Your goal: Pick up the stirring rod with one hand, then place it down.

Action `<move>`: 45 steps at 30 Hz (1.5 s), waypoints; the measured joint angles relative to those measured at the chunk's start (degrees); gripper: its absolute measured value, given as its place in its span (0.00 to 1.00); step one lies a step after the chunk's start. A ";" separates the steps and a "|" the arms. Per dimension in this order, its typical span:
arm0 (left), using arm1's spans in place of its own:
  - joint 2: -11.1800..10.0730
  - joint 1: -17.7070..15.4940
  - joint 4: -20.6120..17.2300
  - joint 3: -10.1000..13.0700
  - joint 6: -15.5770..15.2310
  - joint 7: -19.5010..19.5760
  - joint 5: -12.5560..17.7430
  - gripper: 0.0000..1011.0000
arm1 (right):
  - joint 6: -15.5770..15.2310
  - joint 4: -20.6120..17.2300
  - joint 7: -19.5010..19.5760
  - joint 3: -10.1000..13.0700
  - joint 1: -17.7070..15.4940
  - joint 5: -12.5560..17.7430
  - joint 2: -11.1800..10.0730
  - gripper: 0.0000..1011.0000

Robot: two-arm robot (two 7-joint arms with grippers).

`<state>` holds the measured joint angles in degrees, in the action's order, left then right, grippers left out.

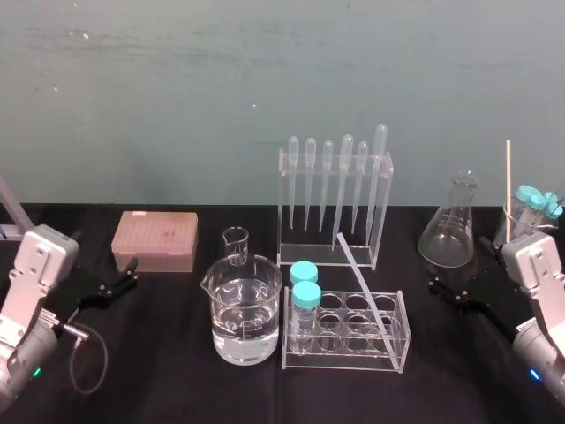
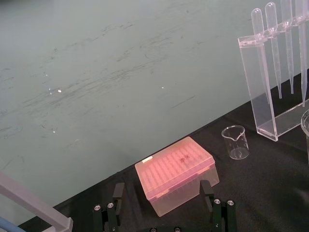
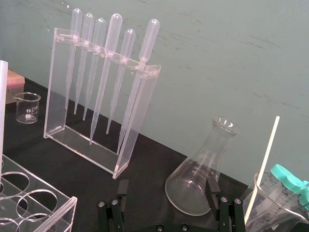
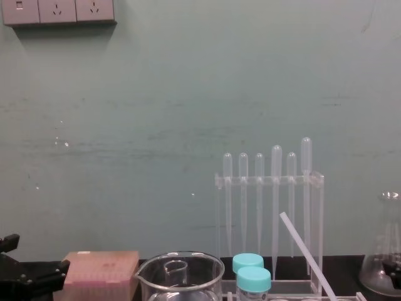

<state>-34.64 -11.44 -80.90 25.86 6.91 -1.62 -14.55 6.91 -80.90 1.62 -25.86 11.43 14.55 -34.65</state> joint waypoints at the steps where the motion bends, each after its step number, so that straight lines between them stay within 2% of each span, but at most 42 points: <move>1: 0.00 0.00 0.00 0.00 0.00 0.00 0.00 0.99 | 0.00 0.00 0.00 0.00 0.00 0.00 0.00 0.99; 45: 0.00 0.00 0.00 0.00 0.00 0.00 0.00 0.99 | 0.00 0.00 0.00 0.00 0.00 0.00 0.00 0.99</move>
<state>-34.65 -11.43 -80.90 25.86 6.91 -1.62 -14.55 6.91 -80.90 1.62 -25.86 11.43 14.55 -34.65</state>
